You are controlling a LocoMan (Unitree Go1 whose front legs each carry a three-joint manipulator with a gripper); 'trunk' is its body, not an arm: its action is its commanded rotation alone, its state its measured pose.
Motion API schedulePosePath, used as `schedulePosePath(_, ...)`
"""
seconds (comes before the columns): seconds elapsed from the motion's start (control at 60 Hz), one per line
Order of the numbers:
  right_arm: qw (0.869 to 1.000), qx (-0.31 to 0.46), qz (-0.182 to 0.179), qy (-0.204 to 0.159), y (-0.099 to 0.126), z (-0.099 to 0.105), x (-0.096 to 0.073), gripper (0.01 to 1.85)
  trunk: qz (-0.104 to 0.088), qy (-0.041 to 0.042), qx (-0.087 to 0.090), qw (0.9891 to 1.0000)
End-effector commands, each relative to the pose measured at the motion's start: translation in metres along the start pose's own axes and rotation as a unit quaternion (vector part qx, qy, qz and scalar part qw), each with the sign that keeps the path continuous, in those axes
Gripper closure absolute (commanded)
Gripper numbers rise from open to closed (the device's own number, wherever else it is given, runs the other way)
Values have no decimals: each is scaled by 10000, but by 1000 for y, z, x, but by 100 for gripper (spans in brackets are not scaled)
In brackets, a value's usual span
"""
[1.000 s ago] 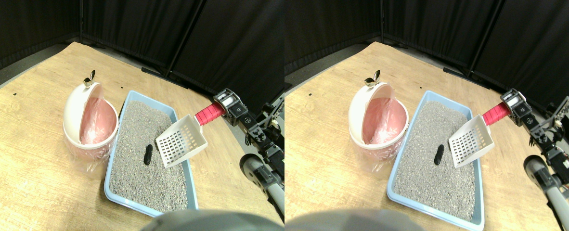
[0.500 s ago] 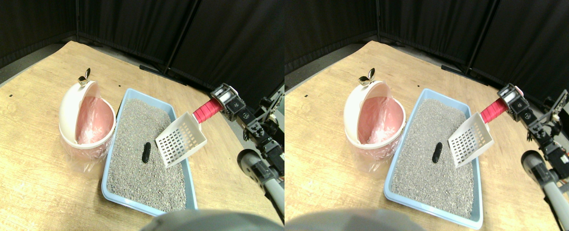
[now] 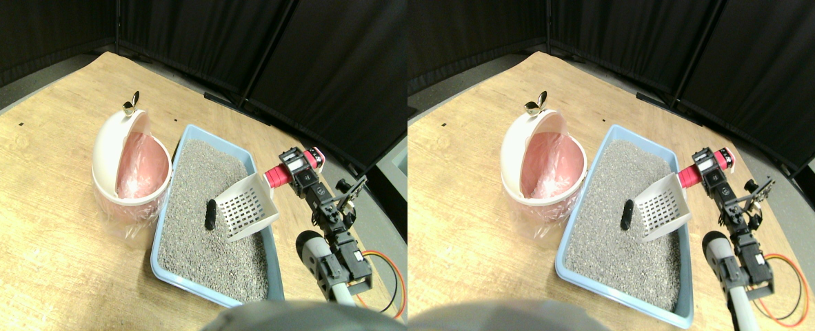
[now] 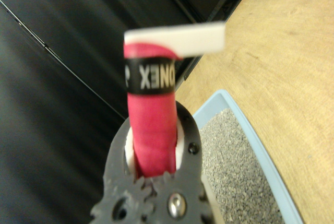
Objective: Scoop (unimanual)
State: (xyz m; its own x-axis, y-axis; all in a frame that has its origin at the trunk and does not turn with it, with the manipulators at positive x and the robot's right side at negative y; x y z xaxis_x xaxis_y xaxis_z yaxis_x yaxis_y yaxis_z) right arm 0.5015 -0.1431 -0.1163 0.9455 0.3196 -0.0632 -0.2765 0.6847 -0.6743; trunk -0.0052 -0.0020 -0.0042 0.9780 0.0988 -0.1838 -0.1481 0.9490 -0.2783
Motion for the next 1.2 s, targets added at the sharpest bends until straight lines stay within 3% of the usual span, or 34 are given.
schedulePosePath(0.017, 9971, 133, 740, -125, 20, -6, -1, 180, 171, 143, -111, 9997)
schedulePosePath(0.267, 9964, 443, 641, 322, 38, -4, 1, 180, 298, 114, -194, 9993)
schedulePosePath(0.467, 9955, 710, 497, 380, 42, -8, 8, 180, 312, 101, -191, 9993)
schedulePosePath(0.617, 9889, 1353, 348, 501, 40, -20, 13, 180, 304, 95, -179, 9993)
schedulePosePath(0.667, 9875, 1448, 281, 550, 39, -23, 14, 166, 302, 109, -168, 9993)
schedulePosePath(0.683, 9861, 1554, 208, 558, 38, -26, 15, 157, 302, 104, -164, 9994)
schedulePosePath(0.733, 9799, 1884, 48, 651, 35, -30, 14, 154, 298, 92, -155, 9994)
schedulePosePath(0.85, 9689, 2386, -161, 641, 29, -40, 11, 180, 280, 80, -124, 9995)
schedulePosePath(0.9, 9638, 2571, -253, 664, 28, -41, 10, 180, 274, 90, -113, 9995)
schedulePosePath(0.983, 9435, 3220, -369, 688, 24, -42, 7, 180, 262, 72, -109, 9996)
schedulePosePath(1.067, 9411, 3286, -436, 666, 24, -43, 6, 180, 257, 63, -104, 9996)
schedulePosePath(1.1, 9293, 3579, -532, 739, 23, -45, 4, 180, 248, 69, -98, 9996)
schedulePosePath(1.167, 9268, 3626, -624, 752, 22, -45, 2, 180, 237, 63, -86, 9997)
schedulePosePath(1.2, 9180, 3828, -755, 710, 21, -45, 0, 180, 235, 51, -87, 9997)
